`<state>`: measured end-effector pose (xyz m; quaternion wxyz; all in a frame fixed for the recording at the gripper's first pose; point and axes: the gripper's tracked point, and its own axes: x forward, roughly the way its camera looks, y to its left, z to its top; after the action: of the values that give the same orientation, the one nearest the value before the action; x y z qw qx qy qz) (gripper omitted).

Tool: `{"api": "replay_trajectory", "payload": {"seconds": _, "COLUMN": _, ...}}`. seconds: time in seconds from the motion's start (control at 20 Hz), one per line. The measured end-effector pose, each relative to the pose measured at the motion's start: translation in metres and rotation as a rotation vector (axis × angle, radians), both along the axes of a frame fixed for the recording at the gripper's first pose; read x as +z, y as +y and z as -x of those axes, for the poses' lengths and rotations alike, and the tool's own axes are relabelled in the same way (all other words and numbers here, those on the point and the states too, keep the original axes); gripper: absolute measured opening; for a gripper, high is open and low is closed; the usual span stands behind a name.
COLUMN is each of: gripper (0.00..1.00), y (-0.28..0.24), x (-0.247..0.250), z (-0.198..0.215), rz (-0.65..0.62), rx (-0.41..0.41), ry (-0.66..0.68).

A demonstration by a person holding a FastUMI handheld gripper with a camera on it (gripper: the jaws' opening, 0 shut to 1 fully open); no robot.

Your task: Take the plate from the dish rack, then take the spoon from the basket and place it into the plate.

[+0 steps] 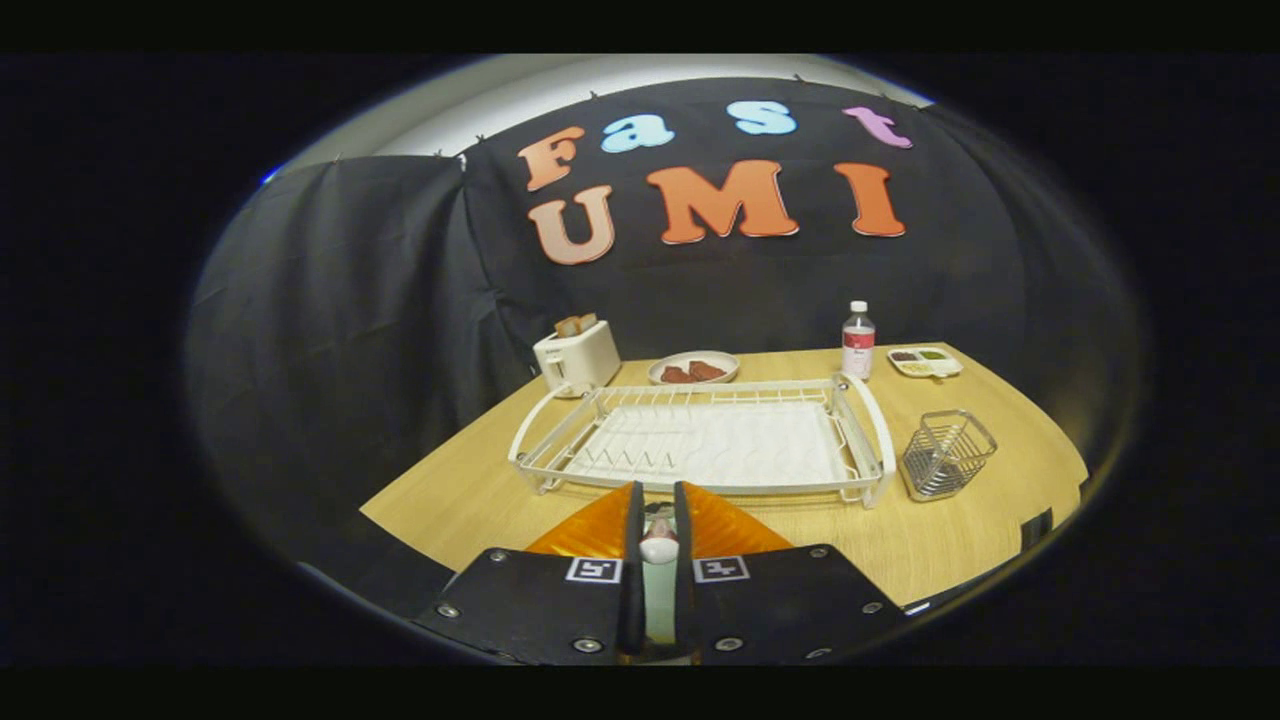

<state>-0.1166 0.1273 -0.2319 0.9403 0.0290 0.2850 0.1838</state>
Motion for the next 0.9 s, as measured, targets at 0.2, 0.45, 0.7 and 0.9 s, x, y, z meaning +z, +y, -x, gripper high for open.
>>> {"api": "replay_trajectory", "payload": {"seconds": 0.2, "gripper": 0.11, "y": 0.009, "x": -0.021, "z": 0.002, "rz": 0.008, "rx": 0.027, "ry": 0.019}}
{"api": "replay_trajectory", "payload": {"seconds": 0.45, "gripper": 0.12, "y": 0.006, "x": -0.047, "z": 0.003, "rz": 0.033, "rx": 0.030, "ry": 0.076}}
{"api": "replay_trajectory", "payload": {"seconds": 0.7, "gripper": 0.16, "y": -0.005, "x": -0.062, "z": 0.001, "rz": 0.071, "rx": 0.010, "ry": 0.106}}
{"api": "replay_trajectory", "payload": {"seconds": 0.9, "gripper": 0.34, "y": -0.012, "x": -0.068, "z": -0.001, "rz": 0.080, "rx": -0.001, "ry": 0.139}}
